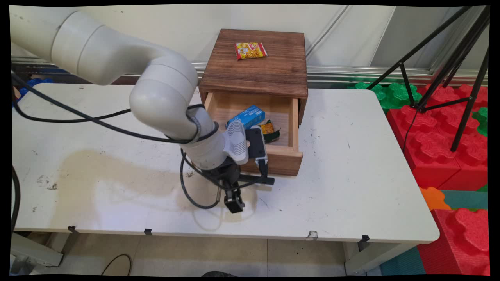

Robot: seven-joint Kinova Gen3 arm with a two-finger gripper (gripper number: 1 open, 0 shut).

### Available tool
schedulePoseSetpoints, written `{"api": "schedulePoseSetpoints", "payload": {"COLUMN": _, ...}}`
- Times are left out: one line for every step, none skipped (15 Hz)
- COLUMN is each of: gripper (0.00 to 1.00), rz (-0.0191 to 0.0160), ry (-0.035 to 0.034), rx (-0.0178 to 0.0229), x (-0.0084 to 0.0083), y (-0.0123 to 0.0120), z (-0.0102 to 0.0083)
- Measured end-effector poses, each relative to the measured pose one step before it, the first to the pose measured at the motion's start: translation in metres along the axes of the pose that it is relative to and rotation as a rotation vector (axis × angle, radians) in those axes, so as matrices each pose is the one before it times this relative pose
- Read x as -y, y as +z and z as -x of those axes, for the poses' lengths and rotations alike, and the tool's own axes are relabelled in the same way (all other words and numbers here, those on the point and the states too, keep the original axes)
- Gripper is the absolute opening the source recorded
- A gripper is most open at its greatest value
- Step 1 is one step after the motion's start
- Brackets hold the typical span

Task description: Open the drawer

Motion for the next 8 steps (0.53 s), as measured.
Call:
{"api": "schedulePoseSetpoints", "payload": {"gripper": 1.00, "rz": 0.00365, "ry": 0.00201, "rx": -0.00045, "x": -0.00395, "y": -0.00131, "z": 0.00151}}
{"api": "schedulePoseSetpoints", "payload": {"gripper": 1.00, "rz": 0.00231, "ry": 0.00150, "rx": -0.00054, "x": -0.00327, "y": -0.00118, "z": 0.00118}}
{"api": "schedulePoseSetpoints", "payload": {"gripper": 1.00, "rz": 0.00136, "ry": 0.00121, "rx": -0.00028, "x": -0.00203, "y": -0.00074, "z": 0.00070}}
{"api": "schedulePoseSetpoints", "payload": {"gripper": 1.00, "rz": 0.00182, "ry": 0.00143, "rx": -0.00074, "x": -0.00346, "y": -0.00136, "z": 0.00126}}
{"api": "schedulePoseSetpoints", "payload": {"gripper": 1.00, "rz": 0.00099, "ry": 0.00081, "rx": -0.00055, "x": -0.00273, "y": -0.00113, "z": 0.00100}}
{"api": "schedulePoseSetpoints", "payload": {"gripper": 1.00, "rz": 0.00073, "ry": 0.00104, "rx": -0.00072, "x": -0.00321, "y": -0.00146, "z": 0.00123}}
{"api": "schedulePoseSetpoints", "payload": {"gripper": 1.00, "rz": 0.00074, "ry": 0.00063, "rx": -0.00066, "x": -0.00261, "y": -0.00118, "z": 0.00100}}
{"api": "schedulePoseSetpoints", "payload": {"gripper": 1.00, "rz": 0.00052, "ry": 0.00067, "rx": -0.00040, "x": -0.00230, "y": -0.00113, "z": 0.00094}}
